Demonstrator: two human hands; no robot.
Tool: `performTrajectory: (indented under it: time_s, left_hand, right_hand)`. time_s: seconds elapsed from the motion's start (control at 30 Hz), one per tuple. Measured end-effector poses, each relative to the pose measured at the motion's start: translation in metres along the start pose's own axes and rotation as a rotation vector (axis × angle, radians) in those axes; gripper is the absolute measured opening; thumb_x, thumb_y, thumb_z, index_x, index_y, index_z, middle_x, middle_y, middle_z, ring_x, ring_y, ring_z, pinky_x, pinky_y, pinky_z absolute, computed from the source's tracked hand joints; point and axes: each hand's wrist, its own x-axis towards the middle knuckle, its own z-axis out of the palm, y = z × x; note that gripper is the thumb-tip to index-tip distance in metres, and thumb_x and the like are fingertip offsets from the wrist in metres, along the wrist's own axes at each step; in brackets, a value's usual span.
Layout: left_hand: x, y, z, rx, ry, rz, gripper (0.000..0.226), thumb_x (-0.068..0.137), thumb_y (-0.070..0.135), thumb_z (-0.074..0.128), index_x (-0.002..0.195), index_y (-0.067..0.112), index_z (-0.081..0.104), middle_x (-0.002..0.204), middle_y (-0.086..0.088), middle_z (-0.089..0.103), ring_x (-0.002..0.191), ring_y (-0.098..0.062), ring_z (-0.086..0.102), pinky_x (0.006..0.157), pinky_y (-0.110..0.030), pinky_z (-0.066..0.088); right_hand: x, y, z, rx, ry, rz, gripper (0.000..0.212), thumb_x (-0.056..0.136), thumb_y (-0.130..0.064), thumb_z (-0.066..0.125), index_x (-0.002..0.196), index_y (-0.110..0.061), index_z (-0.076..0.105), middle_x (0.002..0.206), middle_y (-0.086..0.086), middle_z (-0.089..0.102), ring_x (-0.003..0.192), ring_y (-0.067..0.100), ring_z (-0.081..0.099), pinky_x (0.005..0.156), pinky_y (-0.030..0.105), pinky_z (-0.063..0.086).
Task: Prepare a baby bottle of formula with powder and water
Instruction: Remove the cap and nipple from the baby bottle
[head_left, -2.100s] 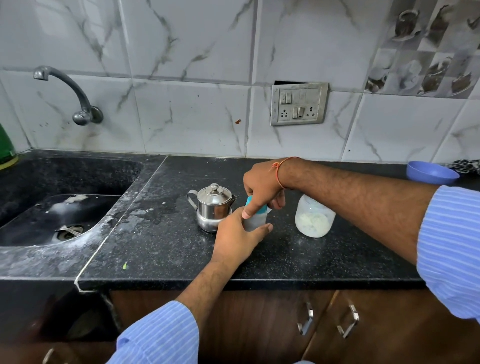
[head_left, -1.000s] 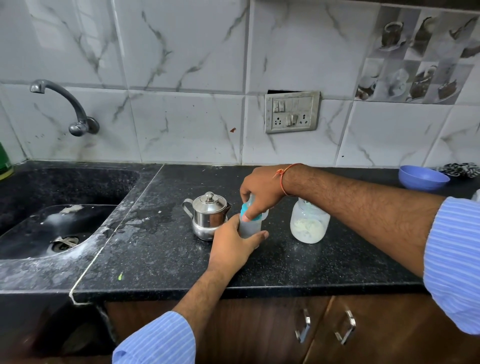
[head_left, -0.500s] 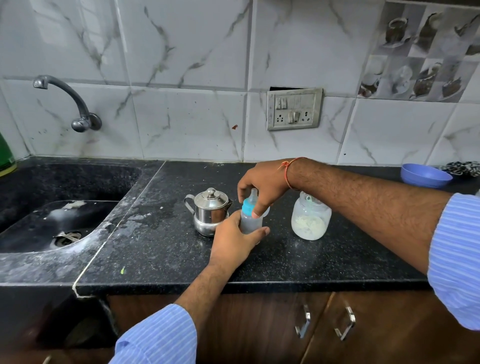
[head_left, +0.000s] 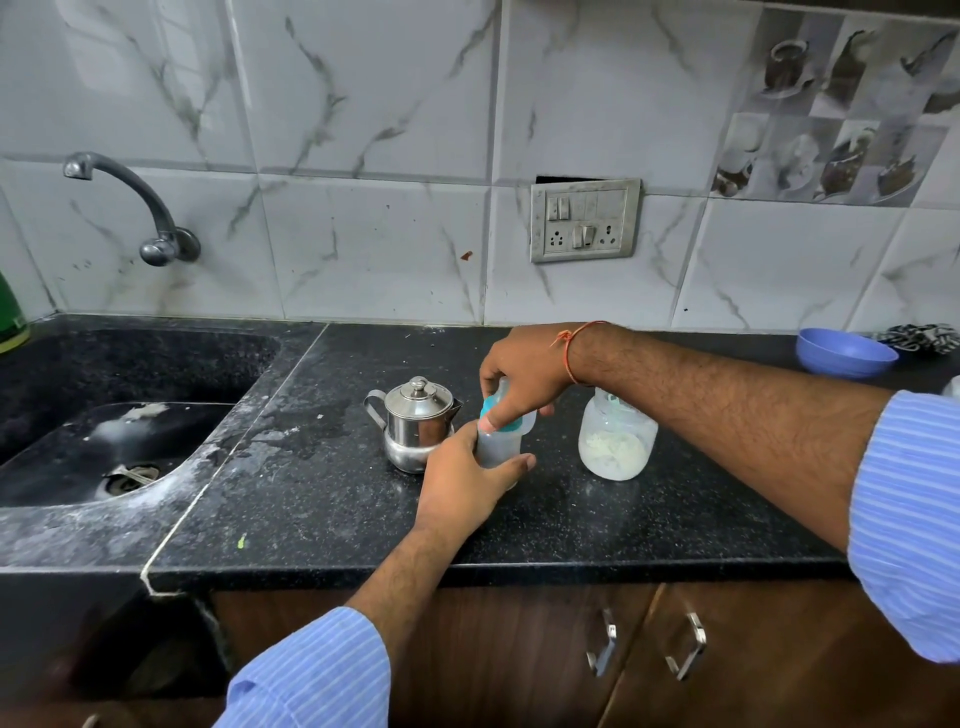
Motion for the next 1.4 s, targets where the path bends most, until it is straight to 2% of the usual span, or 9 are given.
performTrajectory:
  time_s: [0.2, 0.37, 0.53, 0.67, 0.8, 1.03, 1.17, 1.23, 1.4]
  left_hand:
    - [0.001, 0.0, -0.001, -0.008, -0.003, -0.004, 0.039, 0.085, 0.043, 0.095, 0.112, 0.029, 0.071, 0.097, 0.016, 0.077, 0.091, -0.001, 0.071, 0.068, -0.009, 0.047]
    - [0.001, 0.0, -0.001, -0.004, -0.005, 0.0, 0.044, 0.084, 0.044, 0.096, 0.117, 0.027, 0.071, 0.102, 0.015, 0.077, 0.095, 0.001, 0.071, 0.073, -0.012, 0.049]
    - [0.001, -0.001, -0.001, -0.014, -0.004, 0.002, 0.04, 0.084, 0.043, 0.096, 0.111, 0.029, 0.07, 0.1, 0.013, 0.078, 0.095, -0.003, 0.073, 0.078, -0.02, 0.054]
    - [0.002, -0.003, 0.0, -0.007, 0.008, 0.008, 0.041, 0.083, 0.044, 0.097, 0.111, 0.028, 0.072, 0.1, 0.013, 0.079, 0.095, -0.004, 0.075, 0.075, -0.018, 0.055]
    - [0.002, -0.001, 0.0, -0.013, 0.0, 0.0, 0.041, 0.083, 0.042, 0.097, 0.112, 0.028, 0.072, 0.099, 0.014, 0.079, 0.091, 0.0, 0.073, 0.071, -0.011, 0.049]
    - [0.002, -0.001, 0.0, -0.008, 0.001, 0.002, 0.043, 0.083, 0.044, 0.097, 0.114, 0.028, 0.071, 0.1, 0.014, 0.079, 0.094, -0.001, 0.073, 0.073, -0.013, 0.049]
    - [0.002, -0.001, 0.0, -0.001, 0.006, 0.001, 0.042, 0.083, 0.043, 0.096, 0.112, 0.026, 0.072, 0.099, 0.014, 0.079, 0.092, -0.002, 0.073, 0.069, -0.01, 0.048]
    - [0.001, 0.0, -0.001, -0.005, 0.002, 0.003, 0.041, 0.084, 0.042, 0.097, 0.113, 0.027, 0.071, 0.099, 0.015, 0.079, 0.091, 0.001, 0.073, 0.068, -0.005, 0.048]
    - [0.001, 0.0, -0.001, -0.004, -0.001, -0.002, 0.04, 0.084, 0.042, 0.096, 0.112, 0.026, 0.071, 0.097, 0.015, 0.078, 0.087, 0.003, 0.071, 0.066, -0.005, 0.046]
  right_hand:
    - [0.001, 0.0, -0.001, 0.025, -0.007, -0.081, 0.042, 0.077, -0.057, 0.085, 0.112, -0.04, 0.07, 0.103, -0.012, 0.074, 0.075, 0.012, 0.078, 0.084, 0.04, 0.065]
    - [-0.004, -0.003, -0.001, -0.016, 0.006, 0.023, 0.046, 0.085, -0.063, 0.076, 0.112, -0.025, 0.072, 0.066, -0.01, 0.073, 0.061, 0.012, 0.077, 0.08, 0.038, 0.067]
    - [-0.003, -0.003, -0.003, 0.015, -0.024, -0.03, 0.046, 0.077, -0.056, 0.084, 0.116, -0.039, 0.066, 0.096, -0.008, 0.074, 0.061, 0.01, 0.076, 0.085, 0.042, 0.066]
    - [-0.007, -0.004, -0.002, -0.025, -0.029, 0.031, 0.047, 0.085, -0.06, 0.078, 0.117, -0.029, 0.063, 0.058, -0.007, 0.071, 0.063, 0.016, 0.076, 0.08, 0.04, 0.067]
    - [-0.004, -0.002, -0.001, 0.013, -0.039, -0.024, 0.045, 0.081, -0.046, 0.084, 0.12, -0.037, 0.063, 0.094, -0.006, 0.071, 0.068, 0.017, 0.079, 0.082, 0.043, 0.067]
    - [0.003, -0.003, 0.002, 0.014, -0.03, -0.045, 0.047, 0.065, -0.054, 0.081, 0.108, -0.045, 0.065, 0.108, -0.006, 0.071, 0.081, 0.018, 0.078, 0.08, 0.044, 0.067]
    - [0.003, -0.002, 0.004, 0.01, -0.014, -0.007, 0.045, 0.077, -0.054, 0.084, 0.114, -0.033, 0.066, 0.089, -0.006, 0.072, 0.07, 0.016, 0.078, 0.075, 0.04, 0.068]
    - [0.009, -0.001, 0.008, -0.04, 0.026, 0.018, 0.027, 0.082, -0.041, 0.085, 0.1, -0.037, 0.066, 0.092, -0.007, 0.073, 0.072, 0.012, 0.078, 0.076, 0.035, 0.068]
    - [0.025, -0.005, 0.021, -0.09, 0.195, 0.119, 0.04, 0.07, -0.027, 0.097, 0.068, -0.038, 0.058, 0.076, -0.01, 0.072, 0.064, 0.009, 0.072, 0.067, 0.03, 0.063]
